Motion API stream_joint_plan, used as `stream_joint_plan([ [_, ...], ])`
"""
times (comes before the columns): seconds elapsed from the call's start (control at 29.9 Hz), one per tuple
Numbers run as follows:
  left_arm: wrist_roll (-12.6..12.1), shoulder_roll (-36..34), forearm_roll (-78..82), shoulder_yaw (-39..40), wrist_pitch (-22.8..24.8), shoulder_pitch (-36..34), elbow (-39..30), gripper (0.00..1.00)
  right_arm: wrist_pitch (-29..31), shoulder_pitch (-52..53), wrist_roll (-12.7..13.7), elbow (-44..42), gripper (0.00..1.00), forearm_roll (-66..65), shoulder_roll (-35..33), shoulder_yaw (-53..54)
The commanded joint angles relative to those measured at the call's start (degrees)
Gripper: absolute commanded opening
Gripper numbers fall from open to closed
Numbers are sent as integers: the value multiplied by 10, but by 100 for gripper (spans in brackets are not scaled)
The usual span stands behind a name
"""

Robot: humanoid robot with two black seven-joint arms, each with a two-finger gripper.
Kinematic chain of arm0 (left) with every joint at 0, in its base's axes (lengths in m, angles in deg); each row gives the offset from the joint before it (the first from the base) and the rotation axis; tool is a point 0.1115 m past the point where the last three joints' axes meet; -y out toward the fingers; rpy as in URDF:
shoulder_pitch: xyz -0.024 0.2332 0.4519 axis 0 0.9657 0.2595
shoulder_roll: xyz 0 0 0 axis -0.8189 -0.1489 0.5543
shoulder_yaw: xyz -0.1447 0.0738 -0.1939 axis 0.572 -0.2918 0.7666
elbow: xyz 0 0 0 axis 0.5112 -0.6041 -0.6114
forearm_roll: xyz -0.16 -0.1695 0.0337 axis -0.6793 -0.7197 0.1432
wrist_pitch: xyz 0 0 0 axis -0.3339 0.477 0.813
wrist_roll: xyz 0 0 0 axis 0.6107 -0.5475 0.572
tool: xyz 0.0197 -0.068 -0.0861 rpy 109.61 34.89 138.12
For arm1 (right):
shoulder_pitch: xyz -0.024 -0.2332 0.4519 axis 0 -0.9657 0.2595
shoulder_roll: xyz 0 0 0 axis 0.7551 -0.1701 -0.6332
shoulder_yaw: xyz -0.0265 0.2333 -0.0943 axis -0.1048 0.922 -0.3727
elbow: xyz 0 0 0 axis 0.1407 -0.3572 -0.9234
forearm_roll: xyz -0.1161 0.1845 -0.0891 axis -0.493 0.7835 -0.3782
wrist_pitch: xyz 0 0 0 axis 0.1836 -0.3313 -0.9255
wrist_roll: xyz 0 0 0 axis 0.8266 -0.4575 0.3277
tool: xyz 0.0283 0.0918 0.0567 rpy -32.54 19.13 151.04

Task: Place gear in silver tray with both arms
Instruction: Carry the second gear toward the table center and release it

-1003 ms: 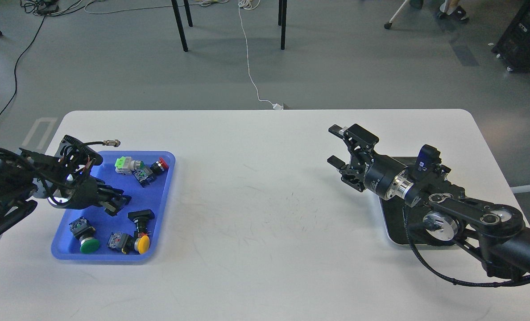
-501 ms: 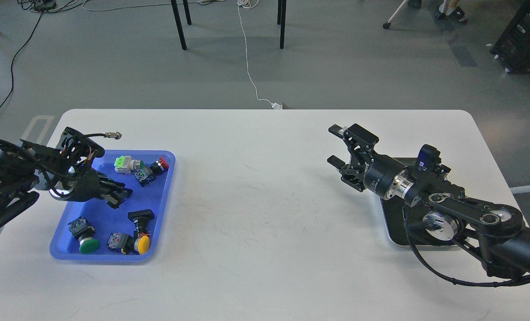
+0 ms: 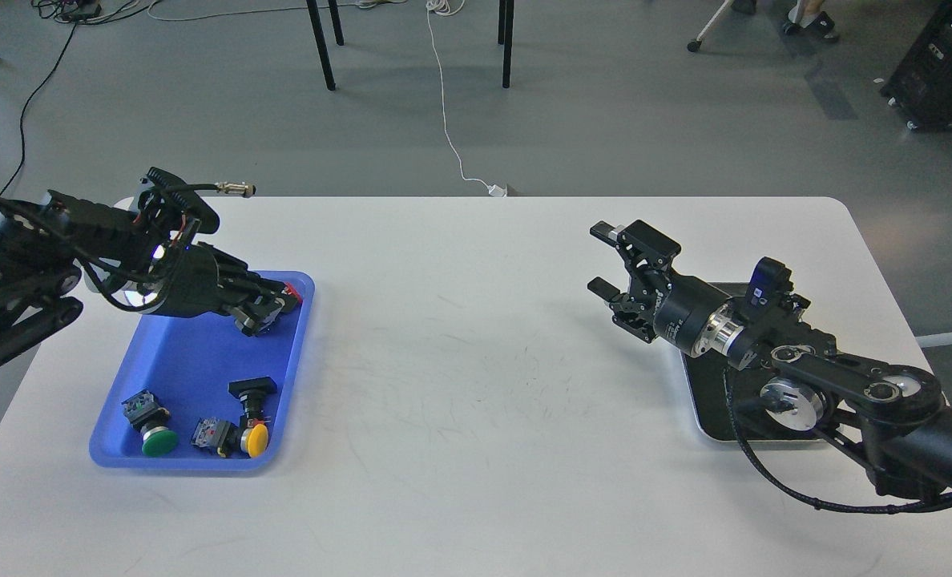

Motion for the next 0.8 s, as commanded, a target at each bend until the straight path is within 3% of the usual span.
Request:
stream_joint_plan([
  [0.0,0,38,4,-1,0,-36,-28,14,0,3,0,1,96,2,-8,6],
  [0.33,0,223,38,-29,0,-70,14,14,65,27,0,1,96,58,-19,97],
  [0.5,0,297,39,-62,0,-76,42,14,68,72,0,0,96,150,-18,95],
  [0.77,0,423,39,-89,0,-86,121,14,64,101,0,-4,96,159,-9,92],
])
